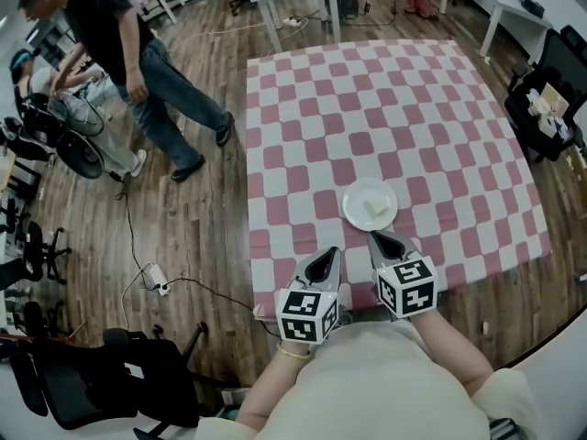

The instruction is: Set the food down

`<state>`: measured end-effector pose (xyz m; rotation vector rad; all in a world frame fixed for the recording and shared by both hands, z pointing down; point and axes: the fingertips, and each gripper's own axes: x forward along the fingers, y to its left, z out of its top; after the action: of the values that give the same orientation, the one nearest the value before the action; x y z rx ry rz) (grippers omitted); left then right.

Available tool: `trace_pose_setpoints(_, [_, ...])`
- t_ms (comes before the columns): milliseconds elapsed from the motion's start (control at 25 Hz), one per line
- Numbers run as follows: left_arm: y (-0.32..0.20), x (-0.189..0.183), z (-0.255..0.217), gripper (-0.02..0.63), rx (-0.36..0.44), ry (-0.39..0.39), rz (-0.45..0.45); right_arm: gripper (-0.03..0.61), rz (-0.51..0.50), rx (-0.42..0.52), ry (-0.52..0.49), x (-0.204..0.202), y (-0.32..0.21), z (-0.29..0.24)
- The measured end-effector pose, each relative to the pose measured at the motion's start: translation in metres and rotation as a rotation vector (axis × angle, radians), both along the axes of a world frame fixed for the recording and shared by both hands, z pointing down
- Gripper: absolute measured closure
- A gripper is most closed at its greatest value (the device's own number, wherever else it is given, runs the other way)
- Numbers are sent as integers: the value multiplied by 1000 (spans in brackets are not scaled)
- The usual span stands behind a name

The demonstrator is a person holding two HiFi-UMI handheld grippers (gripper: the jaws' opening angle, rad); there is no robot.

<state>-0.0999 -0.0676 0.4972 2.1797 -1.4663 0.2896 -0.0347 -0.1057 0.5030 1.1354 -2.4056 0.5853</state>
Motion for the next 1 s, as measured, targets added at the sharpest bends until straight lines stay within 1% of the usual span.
trace_pose_setpoints(560, [23,2,-4,614,13,-13,-2,572,-26,35,-38,-5,29,-13])
trace_pose_setpoints(1000, [30,2,-4,614,18,-8,-6,574,-27,47,-46,-7,37,-17])
